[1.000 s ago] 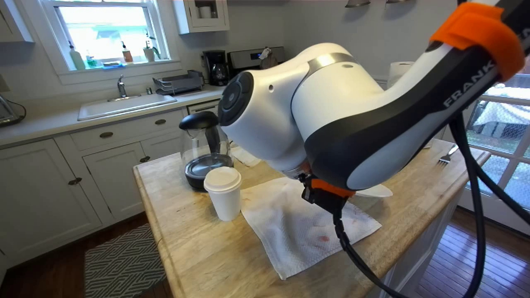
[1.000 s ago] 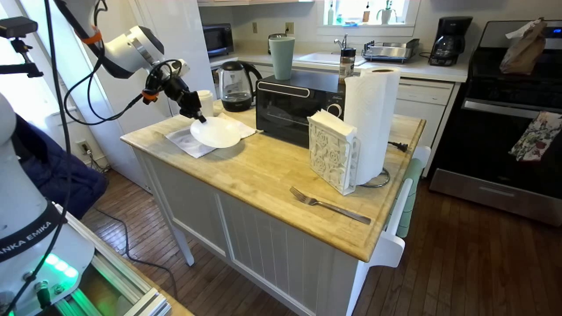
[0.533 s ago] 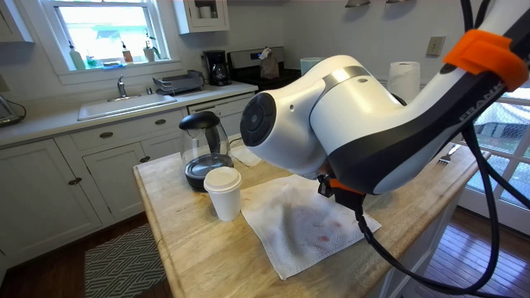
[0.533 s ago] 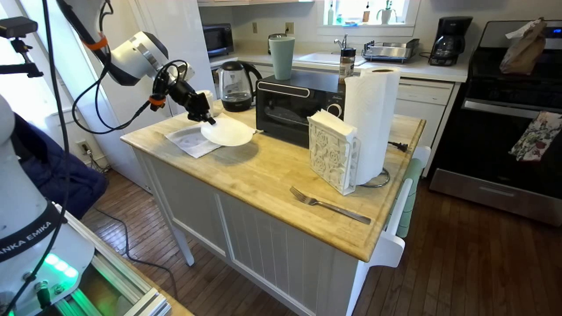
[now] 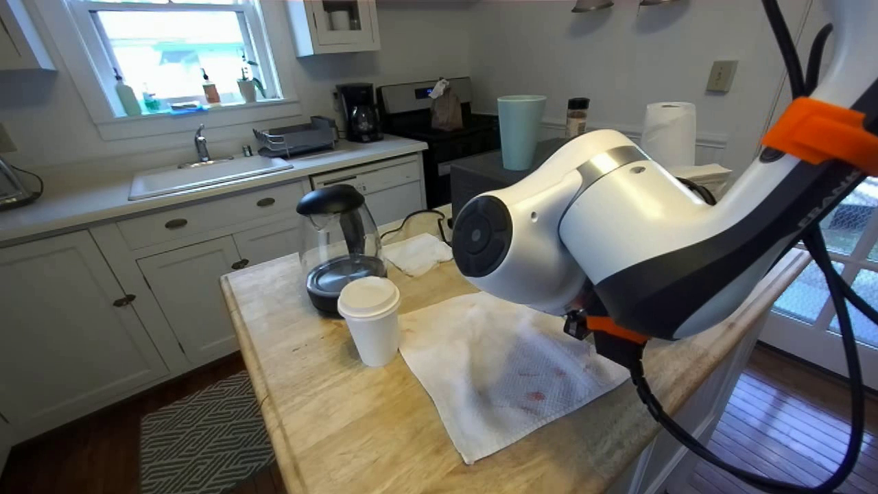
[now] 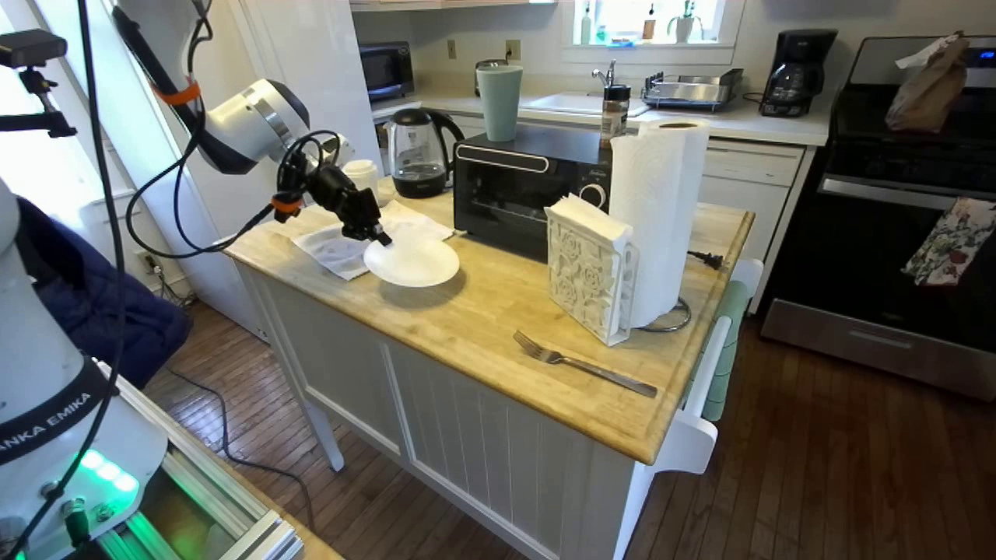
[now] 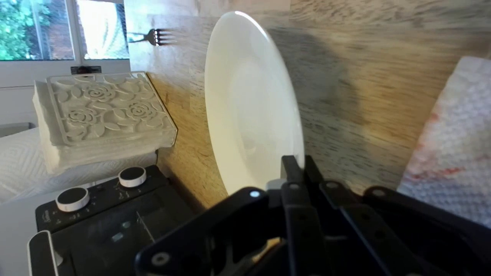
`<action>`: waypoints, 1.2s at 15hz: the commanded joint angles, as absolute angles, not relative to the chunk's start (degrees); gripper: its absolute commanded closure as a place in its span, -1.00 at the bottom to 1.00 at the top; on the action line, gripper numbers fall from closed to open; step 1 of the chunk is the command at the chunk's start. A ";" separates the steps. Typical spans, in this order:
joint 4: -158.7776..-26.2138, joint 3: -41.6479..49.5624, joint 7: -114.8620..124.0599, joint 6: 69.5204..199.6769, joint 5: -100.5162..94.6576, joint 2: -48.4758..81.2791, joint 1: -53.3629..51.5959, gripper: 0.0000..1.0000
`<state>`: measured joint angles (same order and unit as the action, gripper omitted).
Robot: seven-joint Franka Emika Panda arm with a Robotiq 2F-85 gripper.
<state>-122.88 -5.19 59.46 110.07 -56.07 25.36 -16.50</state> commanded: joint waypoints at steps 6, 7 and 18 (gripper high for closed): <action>-125.29 -4.97 66.61 113.72 -60.47 25.77 -14.34 0.98; -125.09 -4.97 66.97 113.91 -60.51 26.14 -14.31 0.98; -124.30 -5.13 66.99 114.59 -59.59 27.99 -14.03 0.39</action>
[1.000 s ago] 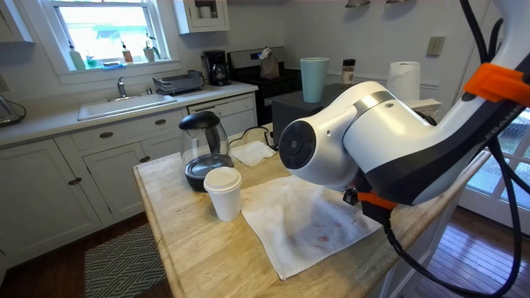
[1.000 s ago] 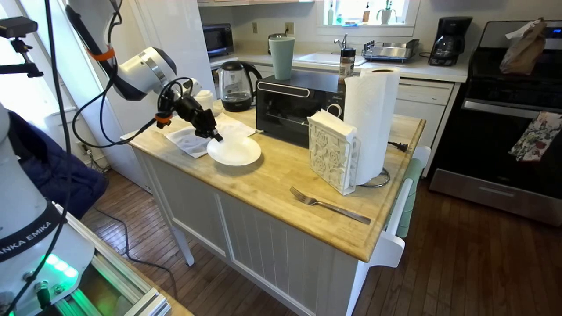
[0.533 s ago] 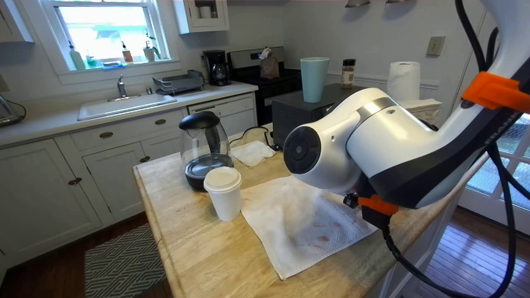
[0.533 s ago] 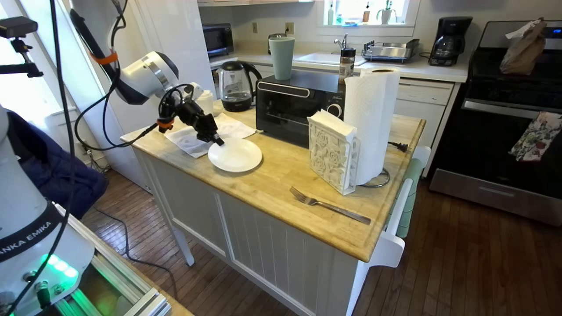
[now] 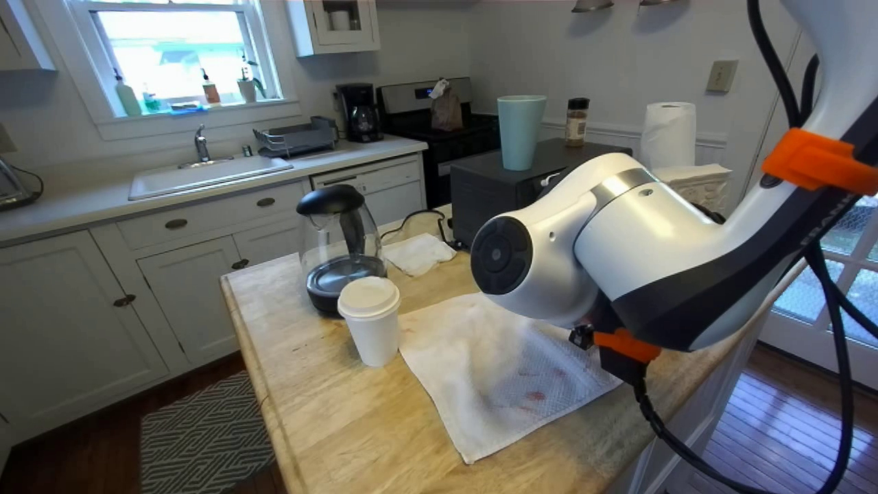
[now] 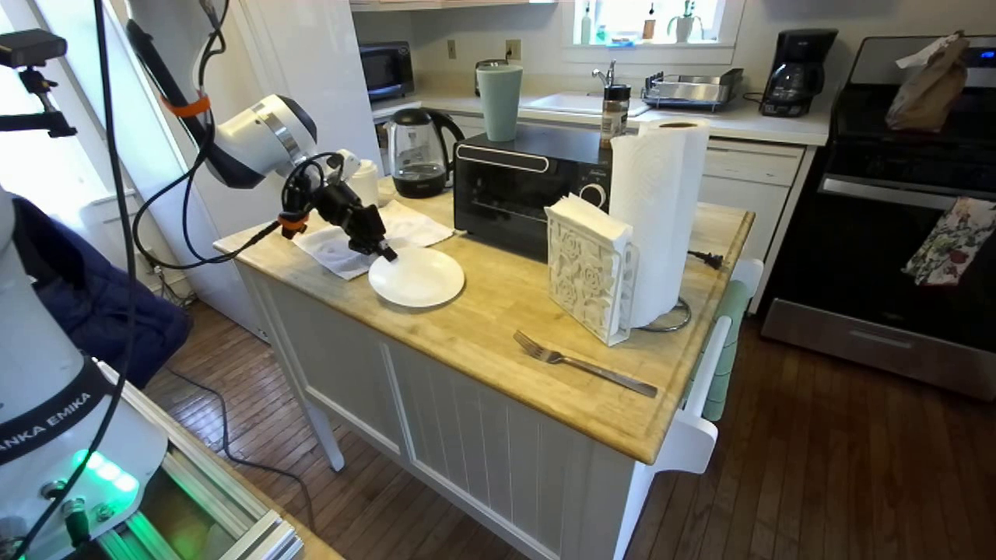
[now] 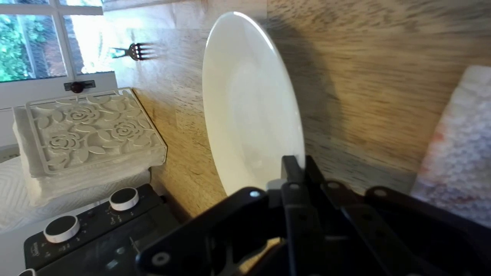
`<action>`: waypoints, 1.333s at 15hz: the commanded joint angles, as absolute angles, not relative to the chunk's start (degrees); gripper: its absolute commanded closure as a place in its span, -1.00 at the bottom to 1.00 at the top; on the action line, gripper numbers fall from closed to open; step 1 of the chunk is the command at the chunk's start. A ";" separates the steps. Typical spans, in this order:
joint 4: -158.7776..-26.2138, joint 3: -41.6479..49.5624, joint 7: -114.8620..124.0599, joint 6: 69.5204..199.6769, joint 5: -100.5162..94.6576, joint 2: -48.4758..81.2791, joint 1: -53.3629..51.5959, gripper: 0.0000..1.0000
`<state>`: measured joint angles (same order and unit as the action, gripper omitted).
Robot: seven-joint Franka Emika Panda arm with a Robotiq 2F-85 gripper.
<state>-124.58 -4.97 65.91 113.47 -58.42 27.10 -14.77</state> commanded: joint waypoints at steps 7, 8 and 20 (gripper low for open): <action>-124.00 -5.31 66.33 115.01 -58.47 27.81 -13.61 -0.56; -123.92 -5.37 66.27 115.12 -58.28 27.75 -13.53 -0.68; -123.90 -6.44 65.16 122.28 -45.12 14.97 -11.68 -1.00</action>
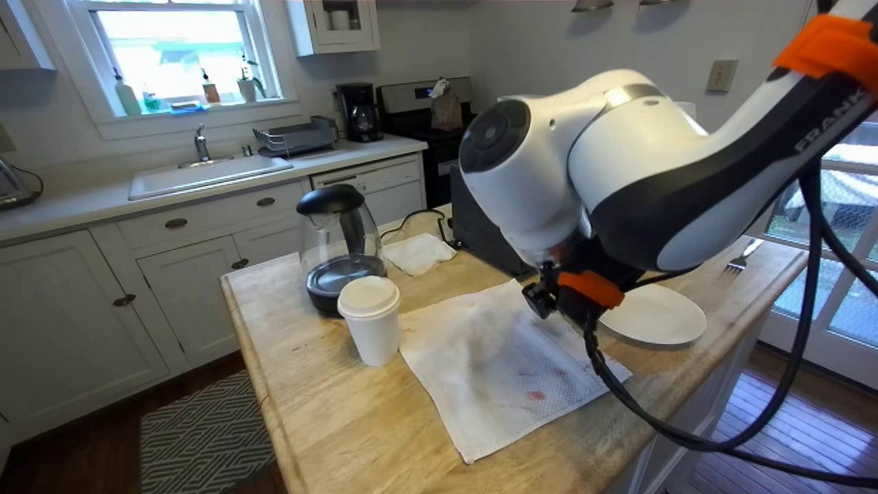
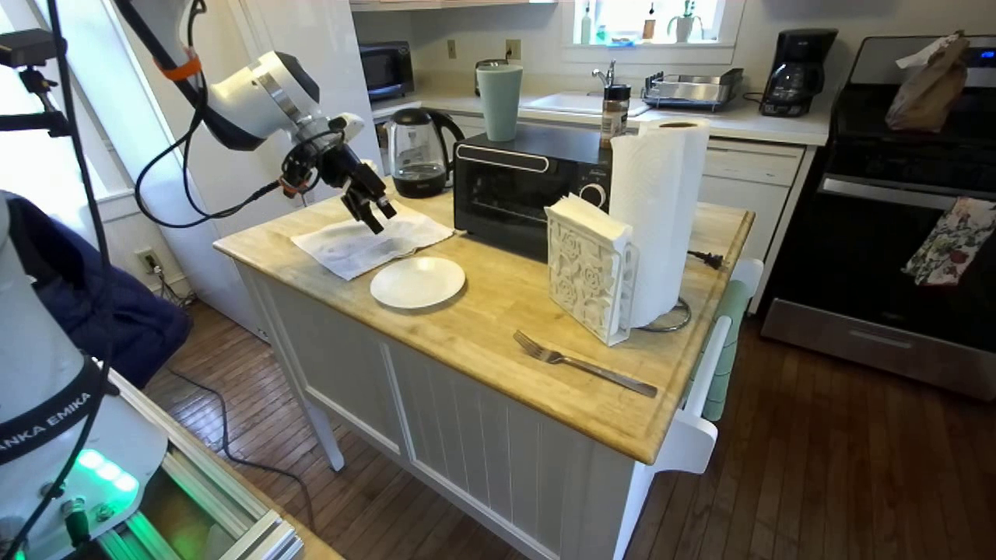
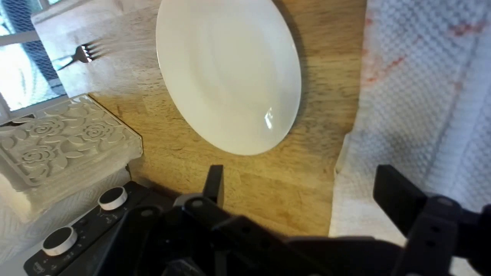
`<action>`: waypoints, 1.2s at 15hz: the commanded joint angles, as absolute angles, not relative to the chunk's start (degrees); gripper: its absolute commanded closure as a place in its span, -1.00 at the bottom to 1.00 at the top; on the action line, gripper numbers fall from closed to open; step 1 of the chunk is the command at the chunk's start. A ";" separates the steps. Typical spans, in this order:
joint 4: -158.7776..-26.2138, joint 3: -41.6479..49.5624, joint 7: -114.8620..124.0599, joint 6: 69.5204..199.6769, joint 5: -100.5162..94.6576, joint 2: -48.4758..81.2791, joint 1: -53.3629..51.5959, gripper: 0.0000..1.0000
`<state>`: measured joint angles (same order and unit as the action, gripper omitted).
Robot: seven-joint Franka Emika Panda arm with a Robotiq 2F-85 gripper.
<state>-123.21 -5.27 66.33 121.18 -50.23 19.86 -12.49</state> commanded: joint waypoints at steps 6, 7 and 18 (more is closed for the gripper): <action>-122.91 -5.83 65.70 121.29 -46.21 15.57 -12.62 -1.00; -122.95 -5.83 65.70 121.30 -46.21 15.62 -12.62 -1.00; -116.61 -2.58 75.70 123.15 -39.46 3.87 -6.92 -1.00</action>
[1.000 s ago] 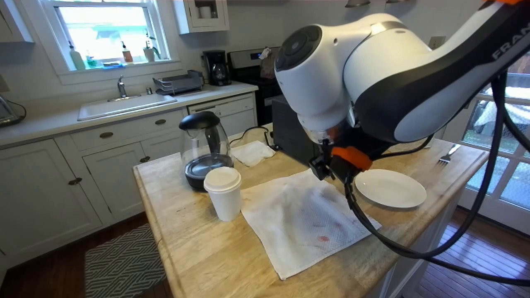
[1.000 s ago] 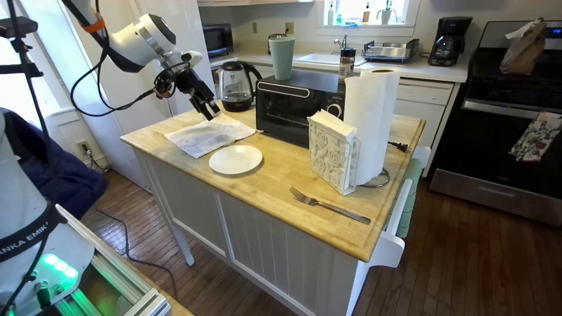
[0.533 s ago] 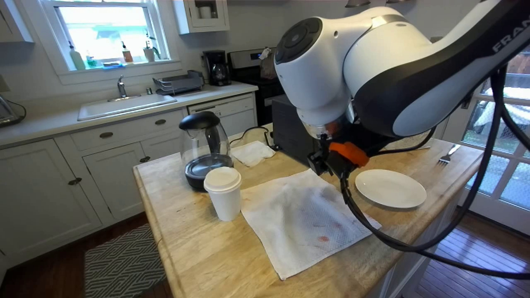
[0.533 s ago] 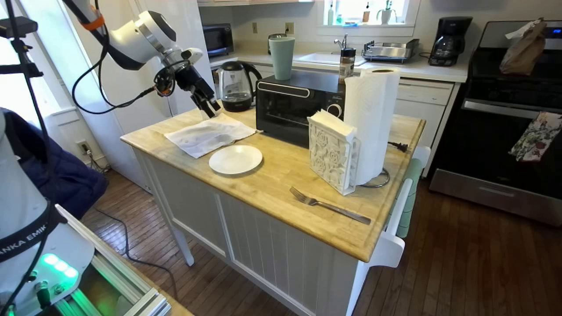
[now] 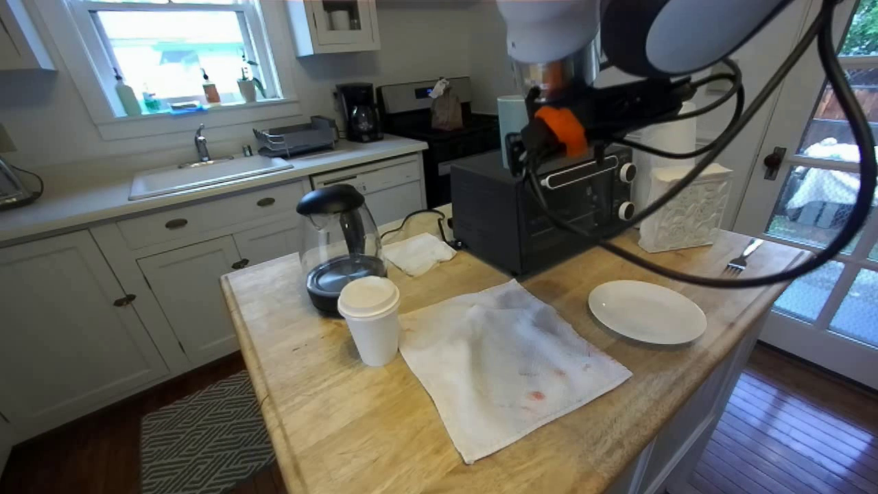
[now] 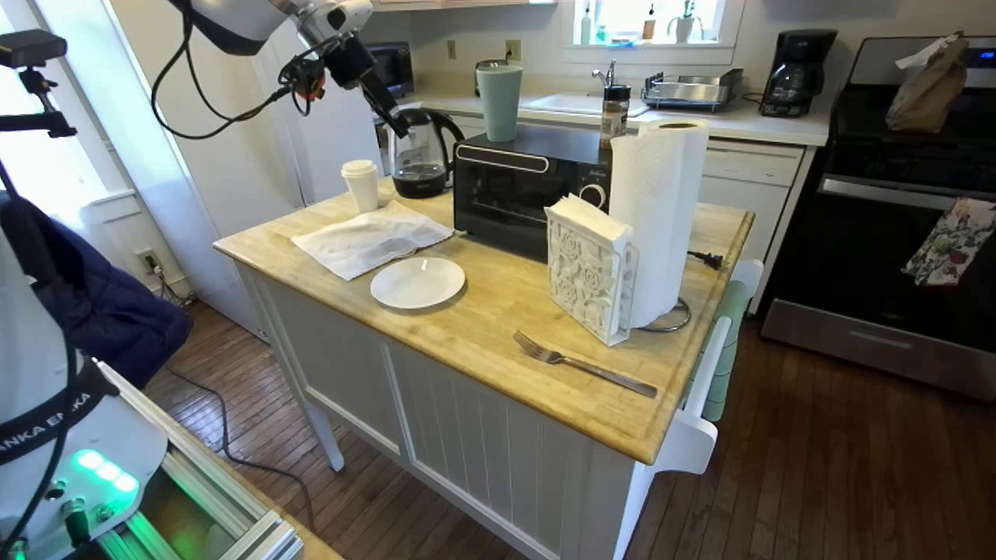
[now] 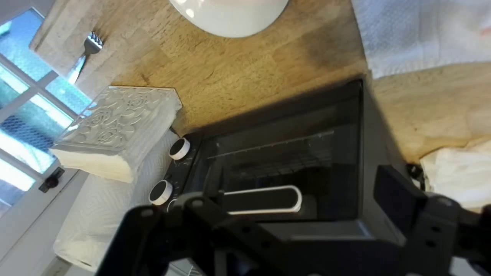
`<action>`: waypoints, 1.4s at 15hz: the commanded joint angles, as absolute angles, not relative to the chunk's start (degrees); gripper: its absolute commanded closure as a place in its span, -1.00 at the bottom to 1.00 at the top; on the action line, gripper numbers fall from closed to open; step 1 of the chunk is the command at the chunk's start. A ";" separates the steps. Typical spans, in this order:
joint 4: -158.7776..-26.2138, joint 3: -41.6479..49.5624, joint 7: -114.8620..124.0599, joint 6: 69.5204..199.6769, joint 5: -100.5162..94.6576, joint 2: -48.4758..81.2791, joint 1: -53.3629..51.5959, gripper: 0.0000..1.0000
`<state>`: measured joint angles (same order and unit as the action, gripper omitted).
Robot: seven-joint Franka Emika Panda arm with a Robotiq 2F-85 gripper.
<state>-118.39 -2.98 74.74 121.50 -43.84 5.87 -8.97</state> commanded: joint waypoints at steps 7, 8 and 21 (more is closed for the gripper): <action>-111.18 -0.70 80.37 129.05 -37.37 4.54 -3.93 -1.00; -111.44 -0.72 76.51 125.95 -34.47 3.85 -3.66 -1.00; -103.19 2.40 67.84 129.10 -24.98 5.23 0.27 -1.00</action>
<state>-106.65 1.63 73.13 129.79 -30.12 3.76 -1.08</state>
